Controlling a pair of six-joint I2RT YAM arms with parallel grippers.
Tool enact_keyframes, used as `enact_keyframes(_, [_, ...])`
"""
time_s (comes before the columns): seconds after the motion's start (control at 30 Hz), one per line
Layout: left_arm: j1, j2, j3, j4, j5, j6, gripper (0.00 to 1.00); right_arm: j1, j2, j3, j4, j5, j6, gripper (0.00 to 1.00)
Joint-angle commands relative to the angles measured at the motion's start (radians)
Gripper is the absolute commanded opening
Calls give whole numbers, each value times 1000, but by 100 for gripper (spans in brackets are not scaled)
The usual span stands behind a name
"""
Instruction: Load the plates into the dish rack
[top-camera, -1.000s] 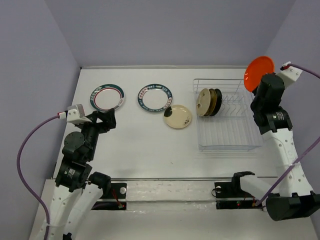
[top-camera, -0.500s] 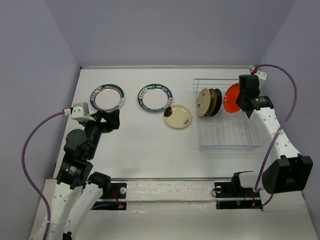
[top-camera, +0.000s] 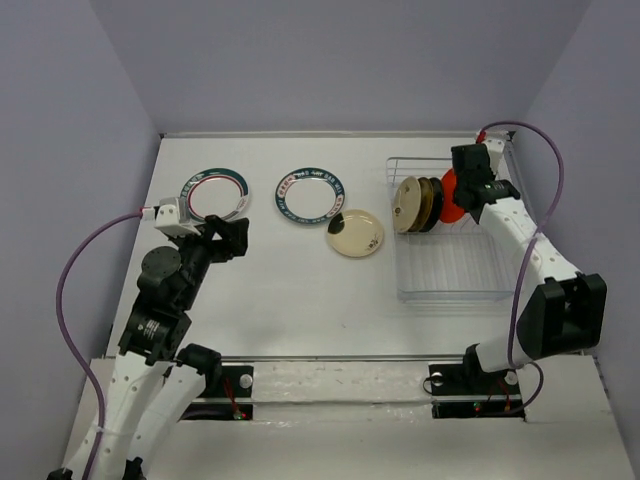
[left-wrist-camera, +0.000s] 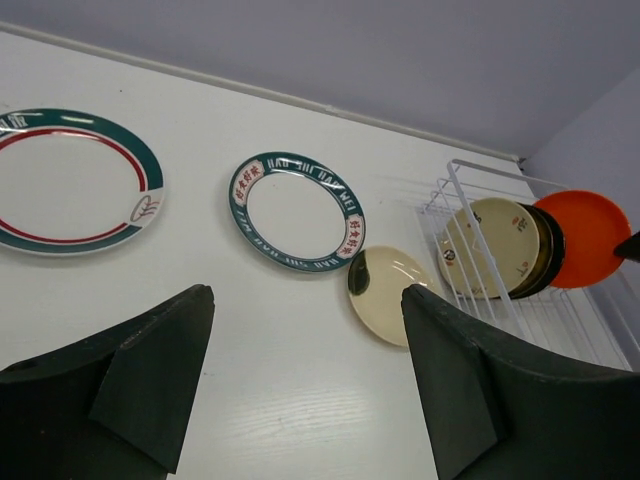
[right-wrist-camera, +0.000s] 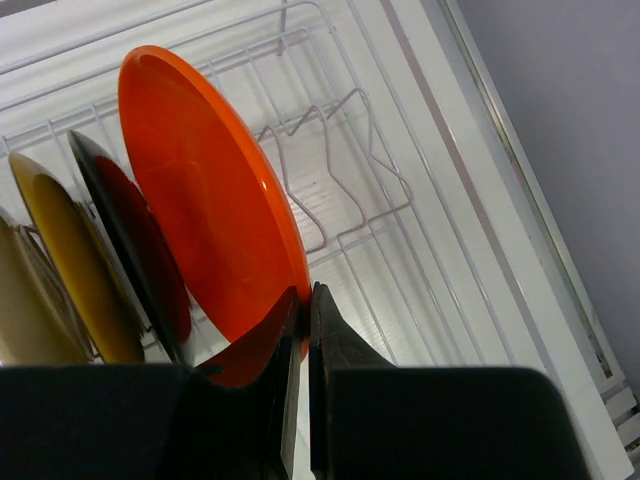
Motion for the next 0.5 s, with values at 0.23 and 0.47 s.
enact_keyframes(0.23, [-29, 171, -70, 133, 221, -177, 85, 156, 148, 113, 22, 207, -82, 7])
enact_keyframes(0.47, [-245, 336, -99, 248, -23, -270, 83, 147, 98, 98, 19, 187, -40, 54])
